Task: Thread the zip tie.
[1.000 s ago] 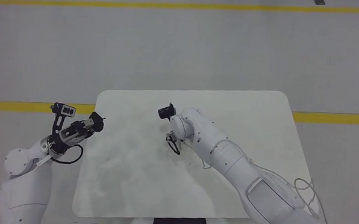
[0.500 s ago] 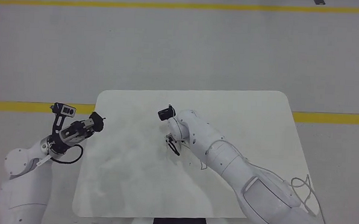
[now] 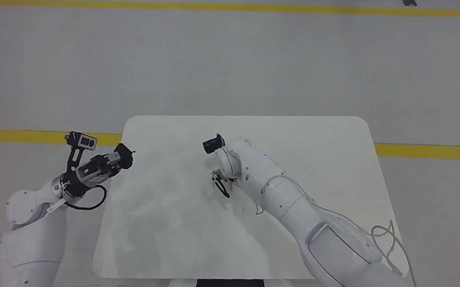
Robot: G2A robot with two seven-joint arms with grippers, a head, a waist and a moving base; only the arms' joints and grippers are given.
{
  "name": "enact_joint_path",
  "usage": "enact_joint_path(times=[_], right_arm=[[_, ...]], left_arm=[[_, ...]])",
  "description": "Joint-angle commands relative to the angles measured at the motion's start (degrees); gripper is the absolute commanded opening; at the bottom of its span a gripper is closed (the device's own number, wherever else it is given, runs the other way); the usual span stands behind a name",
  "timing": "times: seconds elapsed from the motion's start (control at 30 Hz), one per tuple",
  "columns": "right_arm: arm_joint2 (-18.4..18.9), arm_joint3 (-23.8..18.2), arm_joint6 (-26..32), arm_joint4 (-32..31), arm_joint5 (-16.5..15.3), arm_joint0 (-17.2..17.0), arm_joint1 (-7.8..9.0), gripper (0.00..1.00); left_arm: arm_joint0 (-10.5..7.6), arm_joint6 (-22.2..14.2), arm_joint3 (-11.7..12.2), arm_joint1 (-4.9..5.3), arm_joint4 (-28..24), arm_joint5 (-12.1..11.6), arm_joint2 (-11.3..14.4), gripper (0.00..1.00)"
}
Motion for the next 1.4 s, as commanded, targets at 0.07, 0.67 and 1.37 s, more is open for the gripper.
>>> enact_joint_path(times=[0.07, 0.67, 1.37], right_arm=[[0.3, -0.1, 0.0, -0.3, 0.2, 0.2, -0.11, 0.0], [0.0, 1.2, 0.7, -3.5, 1.4, -0.1, -1.22, 0.16], [1.1, 6.5, 0.2, -1.1, 0.0, 1.7, -3.4, 0.0]], left_arm=[[0.0, 0.0, 0.0, 0.0, 0.0, 0.0, 0.0, 0.0], [0.0, 0.0, 0.0, 0.0, 0.0, 0.0, 0.0, 0.0], [0.0, 0.0, 0.0, 0.0, 0.0, 0.0, 0.0, 0.0]])
